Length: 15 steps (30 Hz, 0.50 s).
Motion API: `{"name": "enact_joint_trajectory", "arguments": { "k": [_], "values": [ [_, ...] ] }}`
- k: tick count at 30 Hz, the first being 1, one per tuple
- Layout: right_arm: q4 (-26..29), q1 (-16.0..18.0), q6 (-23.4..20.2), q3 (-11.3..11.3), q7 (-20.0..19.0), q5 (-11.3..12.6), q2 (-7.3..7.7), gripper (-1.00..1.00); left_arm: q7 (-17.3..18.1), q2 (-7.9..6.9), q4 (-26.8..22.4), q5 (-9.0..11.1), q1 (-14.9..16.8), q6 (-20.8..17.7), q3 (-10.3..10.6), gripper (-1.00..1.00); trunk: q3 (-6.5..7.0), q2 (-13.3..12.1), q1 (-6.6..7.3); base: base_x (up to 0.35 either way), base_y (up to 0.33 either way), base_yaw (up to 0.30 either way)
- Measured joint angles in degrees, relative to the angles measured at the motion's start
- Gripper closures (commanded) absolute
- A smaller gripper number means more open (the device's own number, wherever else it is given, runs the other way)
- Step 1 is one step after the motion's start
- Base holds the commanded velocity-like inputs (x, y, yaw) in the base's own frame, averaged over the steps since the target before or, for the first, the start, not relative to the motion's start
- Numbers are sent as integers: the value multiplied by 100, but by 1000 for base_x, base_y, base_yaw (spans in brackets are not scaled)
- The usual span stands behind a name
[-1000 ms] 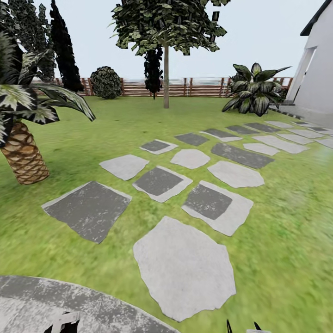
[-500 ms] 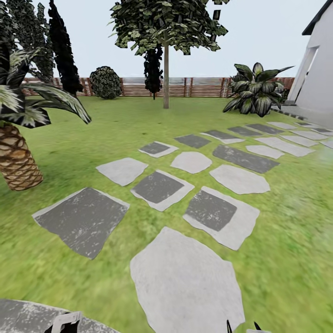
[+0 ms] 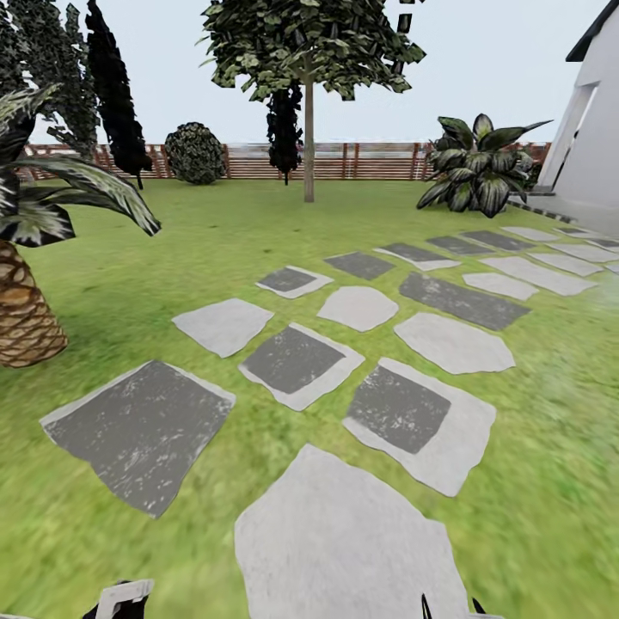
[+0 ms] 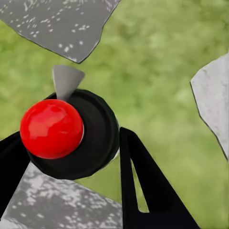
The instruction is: In the garden, pick up the pesticide atomizer on the floor and spray pesticide onto both trees until each tree trunk is fully covered.
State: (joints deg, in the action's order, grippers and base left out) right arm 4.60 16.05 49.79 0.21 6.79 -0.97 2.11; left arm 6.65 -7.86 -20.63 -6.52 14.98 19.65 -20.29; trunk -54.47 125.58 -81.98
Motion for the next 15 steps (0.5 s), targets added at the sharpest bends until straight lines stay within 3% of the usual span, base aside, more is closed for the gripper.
{"name": "enact_joint_trajectory", "arguments": {
  "k": [15],
  "values": [
    [-9, 0, 0, 0, 0, -4, -9, -100, -9, 0, -6, 0, 0, 0, -5, 100, 0, 0, 0, 340, 0, 0]
  ]
}}
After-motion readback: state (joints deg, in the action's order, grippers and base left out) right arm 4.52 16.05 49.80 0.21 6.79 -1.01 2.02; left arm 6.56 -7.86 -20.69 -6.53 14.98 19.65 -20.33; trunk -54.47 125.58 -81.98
